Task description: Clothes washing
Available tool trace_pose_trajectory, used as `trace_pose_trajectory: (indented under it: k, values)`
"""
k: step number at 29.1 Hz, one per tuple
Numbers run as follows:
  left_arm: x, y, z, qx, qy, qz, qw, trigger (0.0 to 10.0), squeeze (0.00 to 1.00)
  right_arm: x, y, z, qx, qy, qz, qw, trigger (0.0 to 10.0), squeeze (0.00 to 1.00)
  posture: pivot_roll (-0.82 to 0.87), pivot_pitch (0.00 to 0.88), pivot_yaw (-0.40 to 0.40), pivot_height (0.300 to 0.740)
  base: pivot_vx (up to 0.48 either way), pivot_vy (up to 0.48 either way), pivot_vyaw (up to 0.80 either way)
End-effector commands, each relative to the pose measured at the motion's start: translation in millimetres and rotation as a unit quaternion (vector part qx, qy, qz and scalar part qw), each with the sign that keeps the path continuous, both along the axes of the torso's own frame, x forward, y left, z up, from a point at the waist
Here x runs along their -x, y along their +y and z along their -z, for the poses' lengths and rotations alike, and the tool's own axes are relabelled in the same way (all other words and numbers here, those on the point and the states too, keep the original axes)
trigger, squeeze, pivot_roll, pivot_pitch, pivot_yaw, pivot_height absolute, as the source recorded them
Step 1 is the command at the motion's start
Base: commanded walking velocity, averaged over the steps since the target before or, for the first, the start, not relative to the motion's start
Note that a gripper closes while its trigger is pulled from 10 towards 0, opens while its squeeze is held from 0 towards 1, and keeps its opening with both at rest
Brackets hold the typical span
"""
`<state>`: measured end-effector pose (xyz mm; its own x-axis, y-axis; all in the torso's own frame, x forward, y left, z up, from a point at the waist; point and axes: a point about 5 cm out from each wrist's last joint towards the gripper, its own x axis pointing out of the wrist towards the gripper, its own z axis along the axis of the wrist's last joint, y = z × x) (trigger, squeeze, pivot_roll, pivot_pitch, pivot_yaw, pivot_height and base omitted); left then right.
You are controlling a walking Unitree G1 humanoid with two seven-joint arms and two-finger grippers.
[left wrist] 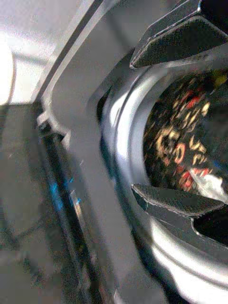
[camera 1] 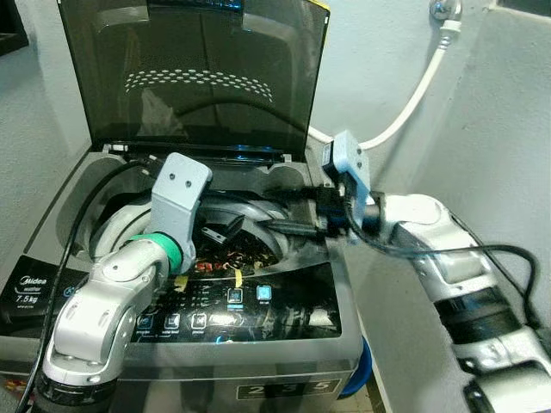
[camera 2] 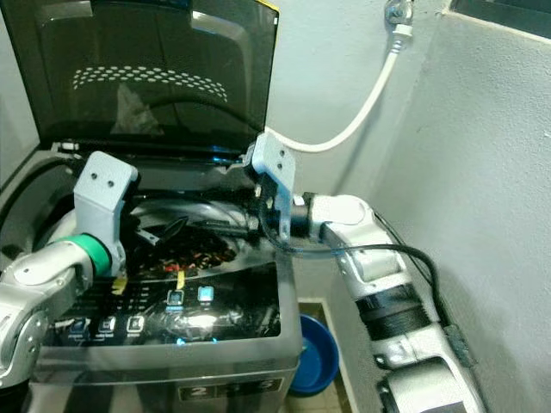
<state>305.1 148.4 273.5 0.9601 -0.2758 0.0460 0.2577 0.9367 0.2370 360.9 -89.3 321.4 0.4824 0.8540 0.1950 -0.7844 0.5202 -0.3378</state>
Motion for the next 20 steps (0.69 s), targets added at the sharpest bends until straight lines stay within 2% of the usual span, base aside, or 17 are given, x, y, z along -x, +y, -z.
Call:
trace_pose_trajectory:
  k: [1, 2, 3, 4, 5, 6, 9, 11, 14, 15, 17, 18, 20]
  values:
    - [-2.3, 4.2, -0.7, -0.002, -0.009, -0.023, 1.0, 10.0, 0.0, -8.8, -11.7, -6.6, -0.041, -0.003, 0.065, 0.997, 10.0, 0.0, 0.08, 0.036, -0.033, 0.74, 0.0, 0.0, 0.0]
    - [-4.6, 8.0, -1.0, 0.012, -0.018, -0.05, 0.999, 10.0, 0.0, -16.8, -21.4, -0.7, -0.092, 0.023, 0.125, 0.988, 10.0, 0.0, 0.08, 0.033, -0.036, 0.74, 0.0, 0.0, 0.0]
    - [-4.6, 8.0, -1.0, 0.012, -0.018, -0.05, 0.999, 10.0, 0.0, -16.8, -21.4, -0.7, -0.092, 0.023, 0.125, 0.988, 10.0, 0.0, 0.08, 0.033, -0.036, 0.74, 0.0, 0.0, 0.0]
    - [-6.1, 14.6, 1.9, 0.031, -0.033, -0.09, 0.995, 10.0, 0.0, -17.7, -32.6, 30.8, -0.116, 0.067, 0.191, 0.972, 10.0, 0.0, 0.08, 0.022, -0.041, 0.74, 0.0, 0.0, 0.0]
    - [-6.1, 14.6, 1.9, 0.031, -0.033, -0.09, 0.995, 10.0, 0.0, -17.7, -32.6, 30.8, -0.116, 0.067, 0.191, 0.972, 10.0, 0.0, 0.08, 0.022, -0.041, 0.74, 0.0, 0.0, 0.0]
    - [-6.5, 17.2, 4.6, 0.033, -0.036, -0.105, 0.993, 10.0, 0.0, -15.7, -35.0, 43.9, -0.115, 0.08, 0.212, 0.967, 10.0, 0.0, 0.08, 0.019, -0.042, 0.74, 0.0, 0.0, 0.0]
    - [-5.7, 16.8, 10.5, 0.025, -0.033, -0.102, 0.994, 10.0, 0.0, -12.1, -37.0, 54.3, -0.115, 0.075, 0.241, 0.961, 10.0, 0.0, 0.08, 0.009, -0.047, 0.74, 0.0, 0.0, 0.0]
    - [-4.2, 20.2, 19.3, 0.051, -0.035, -0.118, 0.991, 10.0, 0.0, -6.2, -41.6, 71.1, -0.108, 0.052, 0.306, 0.944, 10.0, 0.0, 0.07, 0.008, -0.04, 0.74, 0.0, 0.0, 0.0]
    - [-3.8, 21.2, 21.4, 0.06, -0.036, -0.123, 0.99, 10.0, 0.0, -5.4, -42.8, 75.4, -0.11, 0.045, 0.327, 0.937, 10.0, 0.0, 0.07, 0.008, -0.04, 0.74, 0.0, 0.0, 0.0]
    - [-4.3, 24.3, 23.9, 0.088, -0.036, -0.136, 0.986, 10.0, 0.0, -3.6, -43.1, 84.8, -0.125, 0.063, 0.33, 0.933, 10.0, 0.0, 0.06, 0.009, -0.036, 0.74, 0.0, 0.0, 0.0]
    - [-4.3, 24.3, 23.9, 0.088, -0.036, -0.136, 0.986, 10.0, 0.0, -3.6, -43.1, 84.8, -0.125, 0.063, 0.33, 0.933, 10.0, 0.0, 0.06, 0.009, -0.036, 0.74, 0.0, 0.0, 0.0]
    - [-6.3, 23.5, 23.1, 0.099, -0.05, -0.139, 0.984, 10.0, 0.0, 1.9, -42.8, 102.5, -0.175, 0.105, 0.323, 0.924, 10.0, 0.0, 0.06, 0.0, -0.046, 0.74, 0.0, 0.0, 0.0]
    - [-7.2, 22.1, 22.8, 0.1, -0.055, -0.138, 0.984, 10.0, 0.0, 4.4, -42.6, 107.0, -0.189, 0.115, 0.321, 0.921, 10.0, 0.0, 0.06, 0.0, -0.046, 0.74, 0.0, 0.0, 0.0]
